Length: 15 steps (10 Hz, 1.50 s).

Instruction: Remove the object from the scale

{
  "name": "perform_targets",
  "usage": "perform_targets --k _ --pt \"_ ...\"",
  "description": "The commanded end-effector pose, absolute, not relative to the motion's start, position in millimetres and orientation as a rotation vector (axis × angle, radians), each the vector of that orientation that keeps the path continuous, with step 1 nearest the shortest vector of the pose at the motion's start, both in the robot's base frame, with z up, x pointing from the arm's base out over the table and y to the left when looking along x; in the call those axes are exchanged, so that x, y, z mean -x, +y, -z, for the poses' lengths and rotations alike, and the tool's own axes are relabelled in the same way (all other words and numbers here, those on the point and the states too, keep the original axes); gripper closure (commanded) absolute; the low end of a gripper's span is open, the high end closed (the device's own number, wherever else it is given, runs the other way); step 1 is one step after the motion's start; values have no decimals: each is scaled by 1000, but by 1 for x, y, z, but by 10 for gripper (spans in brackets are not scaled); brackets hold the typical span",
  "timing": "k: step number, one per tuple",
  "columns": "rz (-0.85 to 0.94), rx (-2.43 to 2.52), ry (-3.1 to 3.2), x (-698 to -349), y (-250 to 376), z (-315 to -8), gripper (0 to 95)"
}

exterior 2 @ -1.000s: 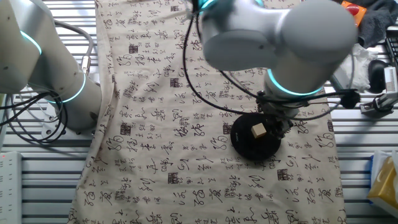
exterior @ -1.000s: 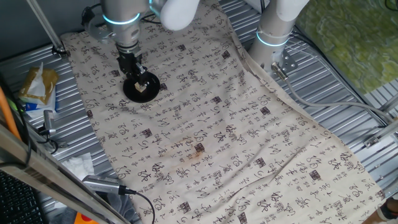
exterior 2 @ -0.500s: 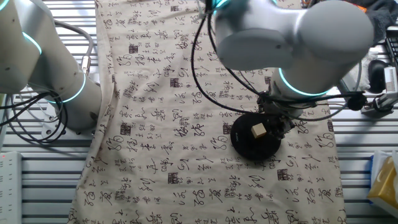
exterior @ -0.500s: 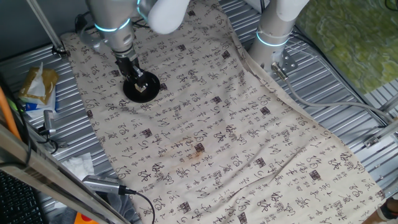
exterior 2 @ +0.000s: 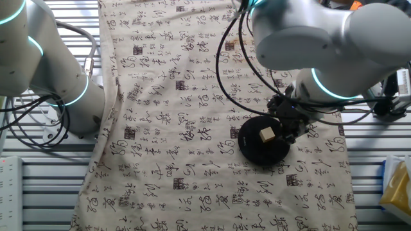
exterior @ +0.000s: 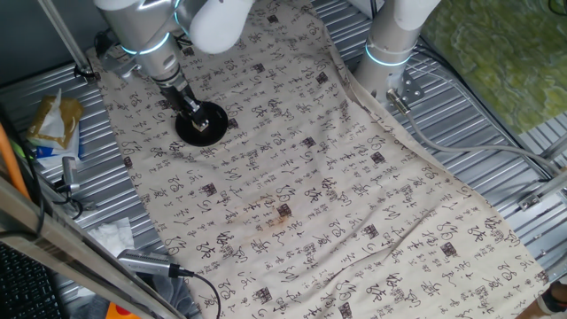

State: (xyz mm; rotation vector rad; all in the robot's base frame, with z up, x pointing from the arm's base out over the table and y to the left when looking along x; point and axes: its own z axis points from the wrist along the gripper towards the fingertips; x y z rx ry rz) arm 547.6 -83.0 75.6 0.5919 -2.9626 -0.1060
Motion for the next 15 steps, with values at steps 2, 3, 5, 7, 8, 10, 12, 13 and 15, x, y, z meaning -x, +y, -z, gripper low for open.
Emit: perform_targets --k 2,3,5,7,8,10,12,13,15 --pt "109 -594 -2948 -544 -89 -70 380" --pt "111 -590 -2951 -542 -90 -70 380" --pt "108 -591 -2959 -541 -91 -70 380" --pt "109 -592 -2967 -541 -91 -69 380" --pt "110 -594 -2970 -541 -91 -69 380" --pt "108 -602 -2969 -541 -91 -69 380" --pt "107 -604 -2969 -541 -91 -69 380" --pt "105 -608 -2968 -541 -91 -69 380" --pt "105 -609 -2969 -541 -91 -69 380"
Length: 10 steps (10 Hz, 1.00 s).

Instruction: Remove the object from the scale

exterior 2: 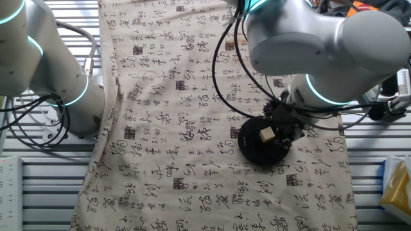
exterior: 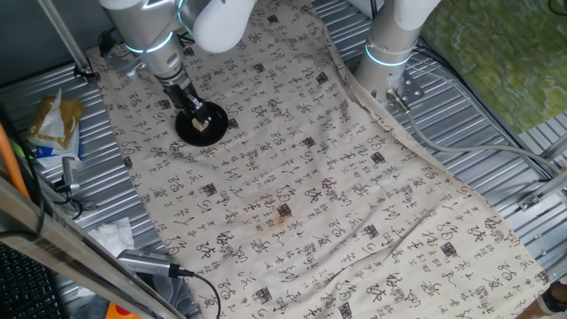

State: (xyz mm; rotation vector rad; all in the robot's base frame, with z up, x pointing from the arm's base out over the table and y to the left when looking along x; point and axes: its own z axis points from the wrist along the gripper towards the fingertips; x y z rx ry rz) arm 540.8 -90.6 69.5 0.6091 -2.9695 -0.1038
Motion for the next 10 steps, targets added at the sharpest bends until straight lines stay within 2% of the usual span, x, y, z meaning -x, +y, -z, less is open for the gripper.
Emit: perform_targets --k 1,10 --pt "107 -611 -2970 -541 -91 -69 380" --pt "81 -523 -3004 -543 -87 -68 380"
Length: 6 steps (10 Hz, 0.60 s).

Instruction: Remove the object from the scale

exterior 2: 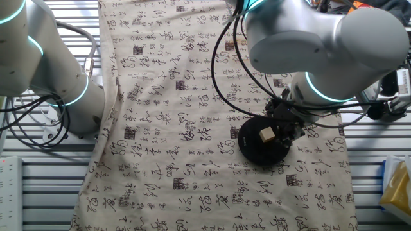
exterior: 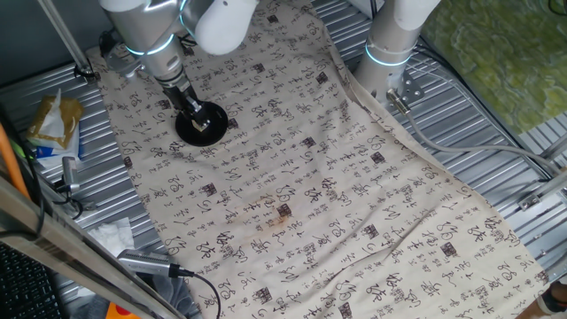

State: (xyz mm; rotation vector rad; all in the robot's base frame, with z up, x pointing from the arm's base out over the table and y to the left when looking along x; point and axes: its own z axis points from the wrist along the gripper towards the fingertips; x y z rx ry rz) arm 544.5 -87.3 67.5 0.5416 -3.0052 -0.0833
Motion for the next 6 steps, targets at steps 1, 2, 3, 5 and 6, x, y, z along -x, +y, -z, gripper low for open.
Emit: perform_targets --k 1,2,3,5,6 --pt "81 -518 -3012 -543 -87 -68 380" --pt "80 -506 -3020 -543 -87 -68 380" --pt "79 -501 -3028 -543 -87 -68 380" --pt "81 -475 -3058 -543 -87 -68 380" --pt "76 -454 -3064 -543 -87 -68 380"
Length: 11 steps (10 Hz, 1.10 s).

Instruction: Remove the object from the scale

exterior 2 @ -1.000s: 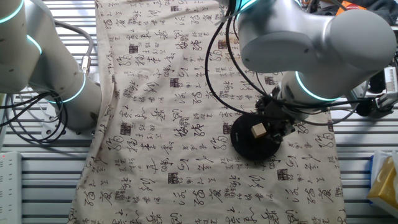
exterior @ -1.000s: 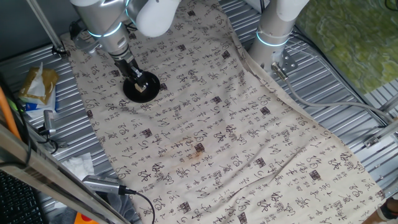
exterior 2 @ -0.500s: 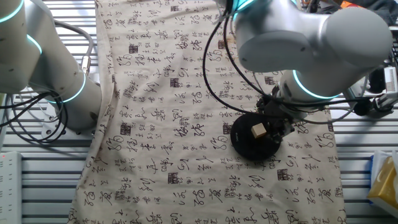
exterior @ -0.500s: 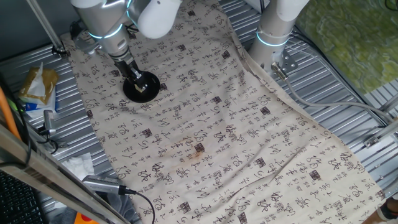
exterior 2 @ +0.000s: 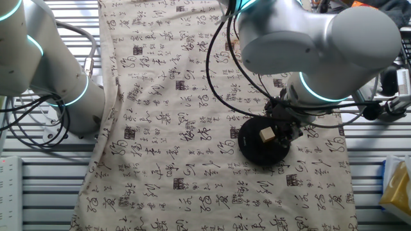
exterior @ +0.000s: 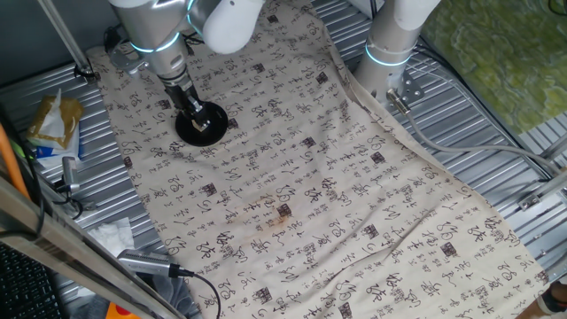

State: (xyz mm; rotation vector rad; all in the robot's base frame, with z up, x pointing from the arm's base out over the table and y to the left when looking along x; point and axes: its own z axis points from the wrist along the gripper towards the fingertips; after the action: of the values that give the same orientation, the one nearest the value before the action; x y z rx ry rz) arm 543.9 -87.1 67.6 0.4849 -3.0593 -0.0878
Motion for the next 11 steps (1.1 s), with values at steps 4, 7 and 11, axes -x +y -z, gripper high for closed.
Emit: perform_targets --k 4,7,11 --pt "48 -406 -3073 -543 -87 -68 570" --pt "9 -405 -3077 -543 -87 -68 570" --pt "7 -427 -3092 -543 -87 -68 380"
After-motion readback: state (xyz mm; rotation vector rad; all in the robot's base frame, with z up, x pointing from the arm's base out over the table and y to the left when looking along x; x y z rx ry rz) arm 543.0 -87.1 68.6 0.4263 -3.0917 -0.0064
